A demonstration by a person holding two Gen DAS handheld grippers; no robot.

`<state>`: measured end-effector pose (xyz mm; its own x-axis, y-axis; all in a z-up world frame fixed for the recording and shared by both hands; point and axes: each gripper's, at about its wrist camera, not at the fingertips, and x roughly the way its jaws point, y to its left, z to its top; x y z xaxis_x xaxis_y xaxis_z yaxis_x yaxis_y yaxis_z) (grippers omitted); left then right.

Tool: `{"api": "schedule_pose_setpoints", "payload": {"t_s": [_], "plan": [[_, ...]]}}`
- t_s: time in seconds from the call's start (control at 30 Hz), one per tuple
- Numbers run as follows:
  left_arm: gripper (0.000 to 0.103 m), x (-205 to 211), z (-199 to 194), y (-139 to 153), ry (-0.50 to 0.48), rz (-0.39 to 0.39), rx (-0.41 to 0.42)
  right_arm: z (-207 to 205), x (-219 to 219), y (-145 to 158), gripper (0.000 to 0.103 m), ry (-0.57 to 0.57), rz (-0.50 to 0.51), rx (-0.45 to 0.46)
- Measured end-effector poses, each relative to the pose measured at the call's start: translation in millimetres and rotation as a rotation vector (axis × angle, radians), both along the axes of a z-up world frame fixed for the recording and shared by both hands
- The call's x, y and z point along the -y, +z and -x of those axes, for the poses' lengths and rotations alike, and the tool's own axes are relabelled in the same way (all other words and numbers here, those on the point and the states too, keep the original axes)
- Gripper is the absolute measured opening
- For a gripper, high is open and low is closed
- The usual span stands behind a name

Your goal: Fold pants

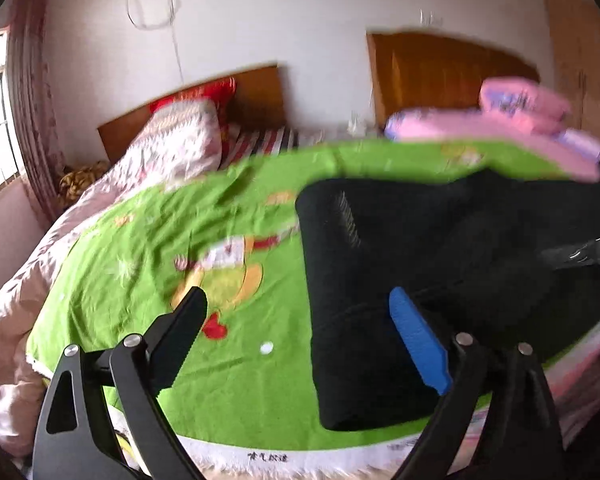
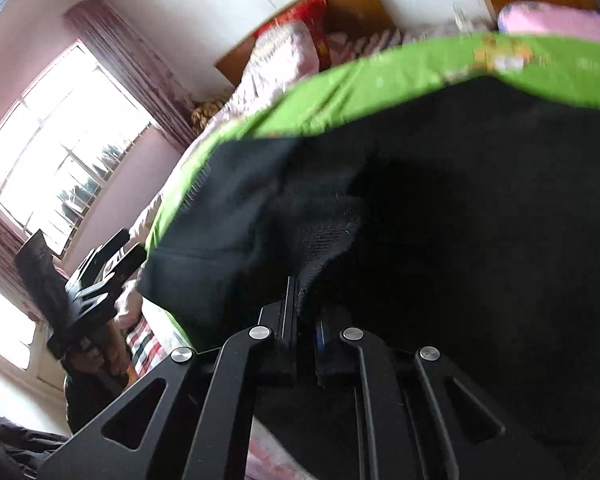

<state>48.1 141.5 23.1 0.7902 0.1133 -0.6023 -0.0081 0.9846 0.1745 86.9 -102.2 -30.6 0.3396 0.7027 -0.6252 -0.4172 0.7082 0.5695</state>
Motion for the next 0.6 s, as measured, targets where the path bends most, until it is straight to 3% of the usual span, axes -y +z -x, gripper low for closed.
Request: {"api": "schedule_pose_setpoints", "payload": {"t_s": [0.07,0.13,0.2,0.23,0.33,0.4,0.53,0.6], "plan": [[0.095,0.7,-8.7,-18.1,0.006,-0.004,-0.064,0.2,0.2,4.0,0.016,0.017,-0.004,0.012],[0.096,-3.4,-6.2,-20.0,0.026,0.023,-0.048,-0.3,7.0,10.3,0.026,0.012,-0.011,0.020],[0.096,-4.8,0.2,-13.1,0.037,0.019,-0.022,-3.2,22.5,14.5,0.067,-0.023,-0.049,0.007],[0.096,-3.3,6.2,-7.2,0.044,0.003,0.010,-4.8,33.3,17.4,0.098,-0.048,-0.083,0.000],[0.096,-0.5,24.5,15.0,0.046,-0.008,0.101,-4.6,55.3,25.5,0.096,-0.077,-0.133,0.002],[0.096,-0.2,25.6,18.9,0.048,-0.002,0.109,-8.5,55.4,23.3,0.096,-0.077,-0.124,-0.029],[0.096,4.8,7.2,-8.1,0.057,-0.029,0.013,-16.2,27.6,6.4,0.091,-0.005,-0.024,-0.140],[0.096,7.6,4.6,-19.1,0.046,-0.007,-0.003,-16.3,11.9,4.8,0.091,0.023,0.042,-0.125]]}}
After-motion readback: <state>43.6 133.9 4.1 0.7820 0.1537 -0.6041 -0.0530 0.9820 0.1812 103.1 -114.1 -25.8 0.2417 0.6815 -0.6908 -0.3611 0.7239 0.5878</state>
